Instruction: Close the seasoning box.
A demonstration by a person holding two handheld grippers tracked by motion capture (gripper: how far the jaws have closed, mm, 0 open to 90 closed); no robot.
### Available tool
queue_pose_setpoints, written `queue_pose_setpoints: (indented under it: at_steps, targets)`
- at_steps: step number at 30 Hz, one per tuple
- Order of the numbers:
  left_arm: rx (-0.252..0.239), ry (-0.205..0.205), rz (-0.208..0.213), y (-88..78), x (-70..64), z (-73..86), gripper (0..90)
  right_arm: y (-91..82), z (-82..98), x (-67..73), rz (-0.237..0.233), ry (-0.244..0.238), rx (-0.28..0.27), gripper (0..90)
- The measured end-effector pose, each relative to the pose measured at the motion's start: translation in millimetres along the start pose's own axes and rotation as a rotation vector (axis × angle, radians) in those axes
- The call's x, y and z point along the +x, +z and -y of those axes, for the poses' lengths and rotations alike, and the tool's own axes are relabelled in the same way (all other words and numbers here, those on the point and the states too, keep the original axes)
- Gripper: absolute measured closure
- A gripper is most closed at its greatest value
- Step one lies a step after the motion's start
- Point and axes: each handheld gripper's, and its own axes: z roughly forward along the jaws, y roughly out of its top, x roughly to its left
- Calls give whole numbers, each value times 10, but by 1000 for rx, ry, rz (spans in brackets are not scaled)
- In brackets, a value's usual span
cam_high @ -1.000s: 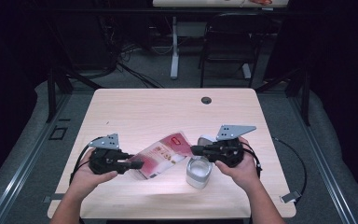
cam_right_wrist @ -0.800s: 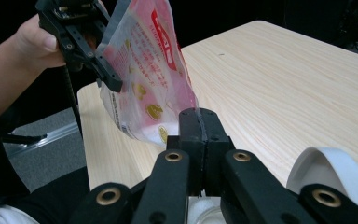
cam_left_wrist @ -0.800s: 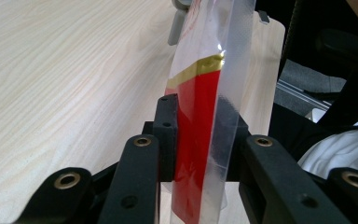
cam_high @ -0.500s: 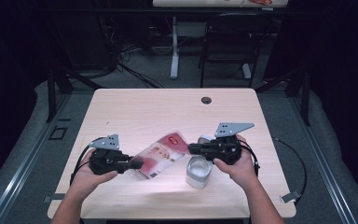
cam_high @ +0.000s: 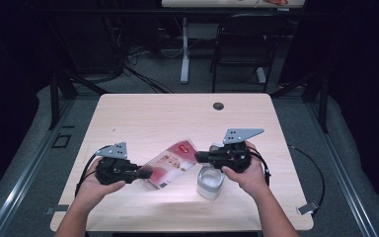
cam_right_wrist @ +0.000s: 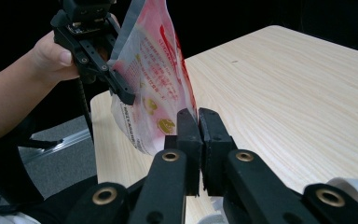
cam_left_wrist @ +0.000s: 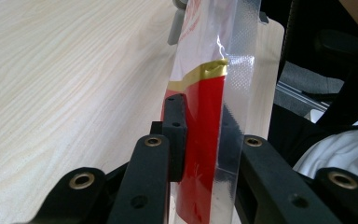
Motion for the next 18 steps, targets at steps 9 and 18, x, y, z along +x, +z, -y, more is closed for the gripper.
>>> queue_pose_setpoints:
  at_steps: [9, 18]
  targets:
    - [-21, -16, -52, -56, 40, 26, 652, 23, -142, 92, -7, -56, 42, 900]
    - [-20, -14, -91, -89, 59, 46, 600, 53, -239, 172, -3, -110, 77, 900]
